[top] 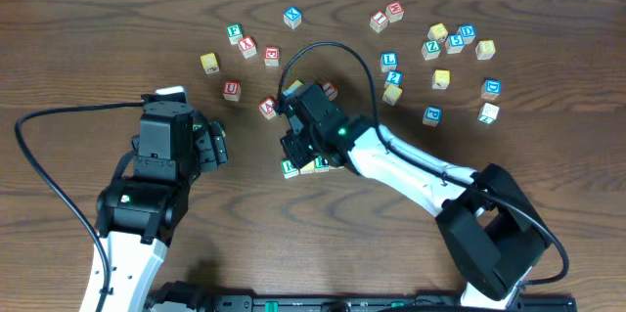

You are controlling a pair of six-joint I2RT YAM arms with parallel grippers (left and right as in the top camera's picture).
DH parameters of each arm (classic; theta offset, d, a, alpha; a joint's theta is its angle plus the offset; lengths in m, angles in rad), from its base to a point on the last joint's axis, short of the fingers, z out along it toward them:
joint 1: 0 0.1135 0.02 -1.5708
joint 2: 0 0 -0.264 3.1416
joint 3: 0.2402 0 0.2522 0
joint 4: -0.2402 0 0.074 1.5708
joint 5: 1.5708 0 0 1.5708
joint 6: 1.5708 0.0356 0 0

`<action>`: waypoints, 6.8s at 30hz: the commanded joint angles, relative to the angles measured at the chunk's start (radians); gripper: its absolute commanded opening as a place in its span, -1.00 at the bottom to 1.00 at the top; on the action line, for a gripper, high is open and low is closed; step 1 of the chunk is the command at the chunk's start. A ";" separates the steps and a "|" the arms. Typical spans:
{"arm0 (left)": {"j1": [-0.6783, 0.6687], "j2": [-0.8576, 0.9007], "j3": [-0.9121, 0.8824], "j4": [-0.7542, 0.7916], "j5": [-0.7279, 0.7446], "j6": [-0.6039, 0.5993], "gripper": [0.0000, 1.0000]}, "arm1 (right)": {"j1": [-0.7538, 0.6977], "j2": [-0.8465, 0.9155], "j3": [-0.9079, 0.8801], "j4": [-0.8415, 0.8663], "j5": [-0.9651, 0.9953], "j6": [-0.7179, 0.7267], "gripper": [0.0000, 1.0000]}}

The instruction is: Spell out ROBOT

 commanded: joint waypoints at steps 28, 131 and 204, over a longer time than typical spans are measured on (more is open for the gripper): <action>0.051 0.026 0.018 -0.030 -0.033 -0.028 0.74 | 0.206 -0.119 -0.055 -0.201 0.222 0.252 -0.97; -0.268 0.499 -0.233 0.430 0.304 0.077 -0.85 | -0.692 -0.585 0.103 -0.587 -0.090 0.135 0.99; -0.274 0.485 -0.230 0.398 0.465 0.081 -0.85 | -0.691 -0.585 0.103 -0.594 -0.093 0.135 0.99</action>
